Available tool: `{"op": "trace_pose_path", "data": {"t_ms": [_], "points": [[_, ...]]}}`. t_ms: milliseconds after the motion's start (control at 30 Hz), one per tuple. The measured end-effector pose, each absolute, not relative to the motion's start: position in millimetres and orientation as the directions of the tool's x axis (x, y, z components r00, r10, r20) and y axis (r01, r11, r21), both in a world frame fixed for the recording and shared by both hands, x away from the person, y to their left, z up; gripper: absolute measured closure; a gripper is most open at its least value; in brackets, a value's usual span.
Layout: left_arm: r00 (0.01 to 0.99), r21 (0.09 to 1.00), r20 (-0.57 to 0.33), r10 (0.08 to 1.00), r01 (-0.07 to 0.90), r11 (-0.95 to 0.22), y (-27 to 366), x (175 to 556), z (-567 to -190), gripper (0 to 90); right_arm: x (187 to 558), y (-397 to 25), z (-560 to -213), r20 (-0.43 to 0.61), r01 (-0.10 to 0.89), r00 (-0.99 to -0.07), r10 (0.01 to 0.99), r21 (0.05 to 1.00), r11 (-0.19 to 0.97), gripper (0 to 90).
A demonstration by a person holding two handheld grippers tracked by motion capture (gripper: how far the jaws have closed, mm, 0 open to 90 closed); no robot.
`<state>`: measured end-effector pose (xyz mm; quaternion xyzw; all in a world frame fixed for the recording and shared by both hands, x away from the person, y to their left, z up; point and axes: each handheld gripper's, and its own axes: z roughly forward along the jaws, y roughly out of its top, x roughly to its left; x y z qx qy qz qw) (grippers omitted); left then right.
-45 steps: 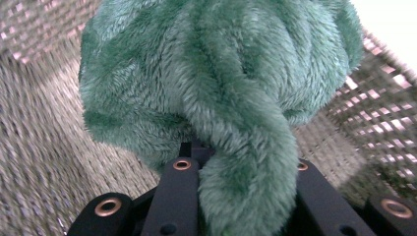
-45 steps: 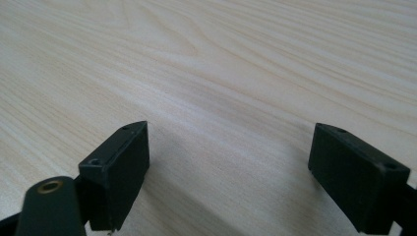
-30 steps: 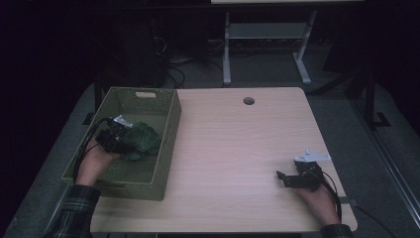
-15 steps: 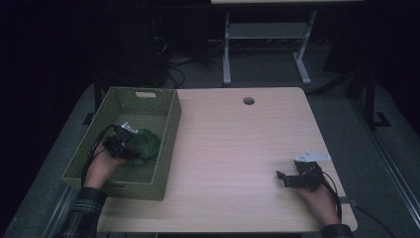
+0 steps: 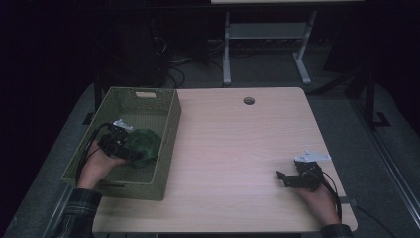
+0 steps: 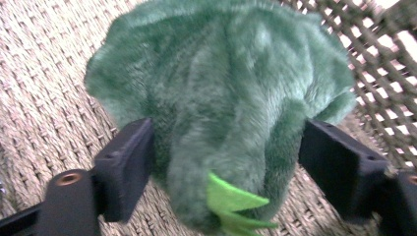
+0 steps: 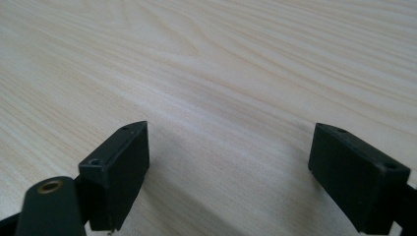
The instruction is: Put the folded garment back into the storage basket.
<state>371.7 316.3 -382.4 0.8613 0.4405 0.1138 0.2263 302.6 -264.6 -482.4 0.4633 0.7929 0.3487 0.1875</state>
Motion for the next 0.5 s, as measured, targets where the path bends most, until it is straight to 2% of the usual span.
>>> {"op": "trace_pose_path", "data": {"t_ms": [500], "points": [[0.628, 0.585, -0.033, 0.778, 0.643, -0.494, 303.9, 364.2, -338.2, 16.4, 302.6, -264.6, -482.5, 0.025, 0.604, -0.501, 0.865, 0.727, 0.328, 15.1]]}}
